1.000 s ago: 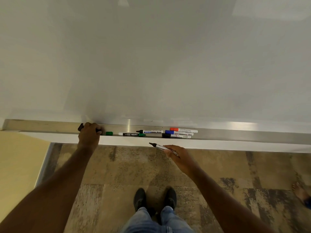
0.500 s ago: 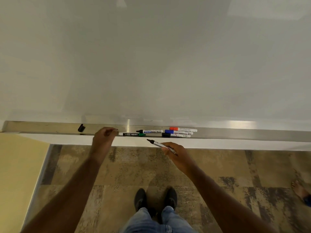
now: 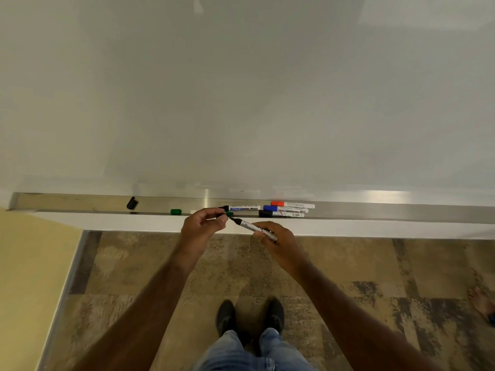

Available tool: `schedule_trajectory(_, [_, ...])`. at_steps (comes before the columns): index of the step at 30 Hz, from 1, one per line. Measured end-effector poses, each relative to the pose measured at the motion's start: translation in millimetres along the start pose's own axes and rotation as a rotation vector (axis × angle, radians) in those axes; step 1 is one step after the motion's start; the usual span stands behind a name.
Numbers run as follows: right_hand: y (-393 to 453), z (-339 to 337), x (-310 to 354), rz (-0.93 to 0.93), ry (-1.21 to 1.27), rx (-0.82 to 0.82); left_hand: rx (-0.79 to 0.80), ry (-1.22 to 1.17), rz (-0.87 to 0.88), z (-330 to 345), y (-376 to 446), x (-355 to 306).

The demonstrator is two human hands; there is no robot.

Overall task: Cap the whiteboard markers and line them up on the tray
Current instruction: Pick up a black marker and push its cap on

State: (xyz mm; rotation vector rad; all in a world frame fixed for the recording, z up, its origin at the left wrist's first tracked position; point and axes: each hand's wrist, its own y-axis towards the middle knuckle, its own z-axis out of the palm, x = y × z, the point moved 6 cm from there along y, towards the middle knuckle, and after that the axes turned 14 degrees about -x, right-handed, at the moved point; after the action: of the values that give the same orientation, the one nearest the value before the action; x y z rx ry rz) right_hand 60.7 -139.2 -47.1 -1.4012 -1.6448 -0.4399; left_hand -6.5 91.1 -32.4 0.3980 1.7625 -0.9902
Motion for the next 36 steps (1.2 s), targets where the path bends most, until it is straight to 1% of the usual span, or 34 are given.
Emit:
schedule_trajectory(3, [-1.7, -1.2, -1.5, 0.000, -0.003, 0.005, 0.018, -0.003, 0.002, 4.3, -3.4, -0.6])
schedule_trajectory(8, [-5.2, -5.0, -3.6, -0.017, -0.014, -0.005, 0.000, 0.077, 0.023, 8.0, -7.7, -0.3])
schedule_trajectory(15, [-10.0, -2.4, -1.9, -0.050, -0.035, 0.023, 0.046, 0.107, 0.035, 15.4, -17.5, 3.6])
schedule_trajectory(18, [-12.6, -1.5, -1.0, -0.052, -0.036, 0.017, 0.018, -0.002, -0.022, 19.0, -21.9, 8.8])
schedule_trajectory(22, [-14.6, 1.5, -0.5, -0.056, -0.044, 0.019, -0.081, -0.162, -0.134, 27.1, -31.1, 23.6])
schedule_trajectory(24, [-15.8, 3.0, -0.4, -0.047, -0.051, 0.016, -0.099, -0.198, -0.142, 33.3, -38.7, 29.8])
schedule_trajectory(29, [-21.8, 3.9, -0.3, -0.058, -0.070, -0.002, -0.045, -0.262, -0.152, 55.9, -61.9, 38.4])
schedule_trajectory(33, [-26.0, 4.4, 1.0, -0.081, -0.086, 0.000, -0.160, -0.352, -0.244, 64.6, -70.0, 42.5])
schedule_trajectory(36, [-27.7, 1.1, 5.2, -0.077, -0.074, 0.002, -0.169, -0.413, -0.276, 67.0, -67.2, 39.1])
